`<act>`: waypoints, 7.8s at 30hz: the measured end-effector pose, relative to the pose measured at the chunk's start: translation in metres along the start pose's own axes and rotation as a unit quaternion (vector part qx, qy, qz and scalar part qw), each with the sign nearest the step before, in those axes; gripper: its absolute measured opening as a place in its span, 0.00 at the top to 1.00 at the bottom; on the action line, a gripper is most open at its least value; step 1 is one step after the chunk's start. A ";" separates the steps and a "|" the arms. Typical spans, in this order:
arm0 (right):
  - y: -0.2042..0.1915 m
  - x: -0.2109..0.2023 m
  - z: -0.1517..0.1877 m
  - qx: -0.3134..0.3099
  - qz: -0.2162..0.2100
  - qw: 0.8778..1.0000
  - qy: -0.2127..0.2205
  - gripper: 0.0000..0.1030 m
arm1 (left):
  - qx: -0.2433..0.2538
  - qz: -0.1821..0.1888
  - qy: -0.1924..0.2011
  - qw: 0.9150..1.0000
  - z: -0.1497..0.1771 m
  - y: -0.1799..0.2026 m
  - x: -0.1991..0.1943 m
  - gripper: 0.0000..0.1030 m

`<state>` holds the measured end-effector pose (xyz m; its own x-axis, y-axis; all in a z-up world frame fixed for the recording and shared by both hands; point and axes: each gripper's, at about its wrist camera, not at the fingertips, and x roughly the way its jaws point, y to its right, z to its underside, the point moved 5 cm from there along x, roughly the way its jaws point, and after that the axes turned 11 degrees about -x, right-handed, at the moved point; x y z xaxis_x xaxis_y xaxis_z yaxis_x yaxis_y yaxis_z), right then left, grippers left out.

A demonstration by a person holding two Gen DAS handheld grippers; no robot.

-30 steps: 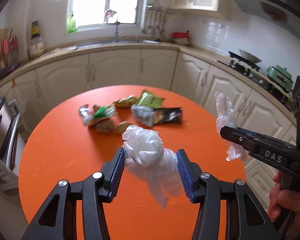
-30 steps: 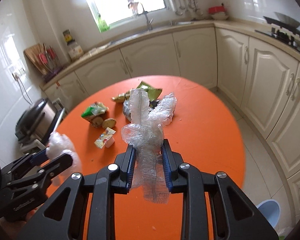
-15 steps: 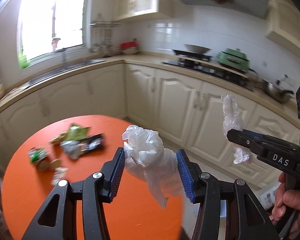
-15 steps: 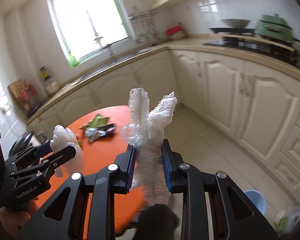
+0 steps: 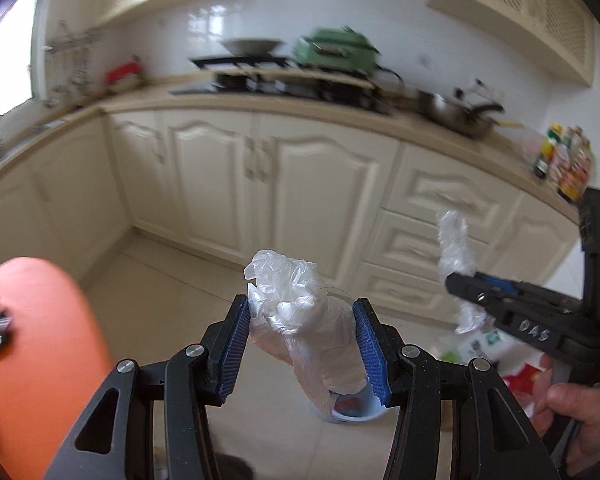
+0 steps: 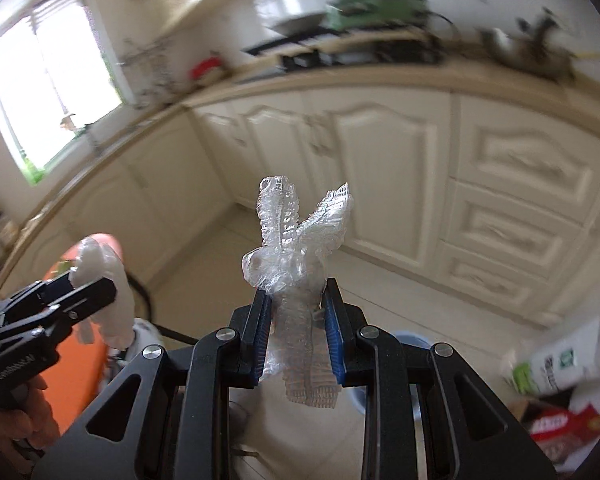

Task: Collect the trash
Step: 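Carry the white bag and clear wrap over to the blue bin, then open both tools above the blue bin to drop the bag and wrap, then move both open tools back over the orange table, then grasp the white-and-green package with the left tool while the right tool grasps the yellow snack packet, then carry the package and yellow packet over to the blue bin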

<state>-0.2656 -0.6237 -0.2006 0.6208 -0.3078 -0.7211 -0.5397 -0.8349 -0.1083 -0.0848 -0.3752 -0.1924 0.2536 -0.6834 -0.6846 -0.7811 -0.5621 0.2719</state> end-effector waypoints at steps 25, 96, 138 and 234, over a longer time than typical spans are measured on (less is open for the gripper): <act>0.148 0.159 0.129 0.148 0.041 0.973 -0.172 0.47 | 0.006 0.057 -0.241 0.969 0.016 0.090 0.334 0.23; -0.429 -0.085 -0.041 -0.242 -0.202 0.942 0.116 0.00 | -0.252 -0.286 0.239 0.893 0.179 -0.145 -0.421 0.01; -0.506 0.141 -0.005 -0.285 -0.196 0.935 -0.077 0.00 | -0.239 -0.246 0.038 0.938 0.041 -0.482 -0.166 0.48; -0.416 0.038 0.031 -0.262 -0.236 0.935 -0.038 0.72 | -0.163 -0.129 0.132 0.969 0.099 -0.325 -0.235 0.97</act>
<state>-0.0356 -0.2740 -0.2039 0.6670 0.1680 -0.7258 0.1486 -0.9847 -0.0913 0.0529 0.0146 -0.1870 0.5871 -0.5725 -0.5724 -0.4624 -0.8175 0.3434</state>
